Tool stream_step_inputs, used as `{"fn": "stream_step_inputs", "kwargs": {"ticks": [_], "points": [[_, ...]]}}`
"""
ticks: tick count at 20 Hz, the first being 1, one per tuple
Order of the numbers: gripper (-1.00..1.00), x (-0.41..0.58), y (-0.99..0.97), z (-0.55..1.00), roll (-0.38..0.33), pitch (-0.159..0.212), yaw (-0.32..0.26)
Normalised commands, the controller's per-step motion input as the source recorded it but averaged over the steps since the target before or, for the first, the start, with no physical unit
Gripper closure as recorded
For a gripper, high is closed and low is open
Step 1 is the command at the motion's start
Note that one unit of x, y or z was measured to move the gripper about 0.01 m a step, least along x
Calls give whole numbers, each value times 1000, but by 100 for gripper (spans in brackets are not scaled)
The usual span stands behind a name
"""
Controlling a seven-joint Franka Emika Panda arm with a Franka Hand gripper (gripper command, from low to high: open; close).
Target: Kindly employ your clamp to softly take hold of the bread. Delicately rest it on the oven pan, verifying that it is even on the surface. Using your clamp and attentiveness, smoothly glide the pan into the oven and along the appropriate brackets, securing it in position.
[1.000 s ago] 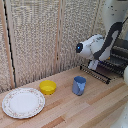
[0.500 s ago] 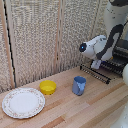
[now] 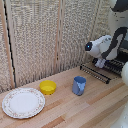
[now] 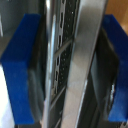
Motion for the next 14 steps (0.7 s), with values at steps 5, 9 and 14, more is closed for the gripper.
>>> {"fn": "stream_step_inputs", "kwargs": {"ticks": [5, 9, 14], "points": [[-100, 61, 238, 196, 78, 2, 35], [-100, 123, 903, 4, -1, 0, -7], [-100, 197, 170, 463, 11, -15, -44]]}}
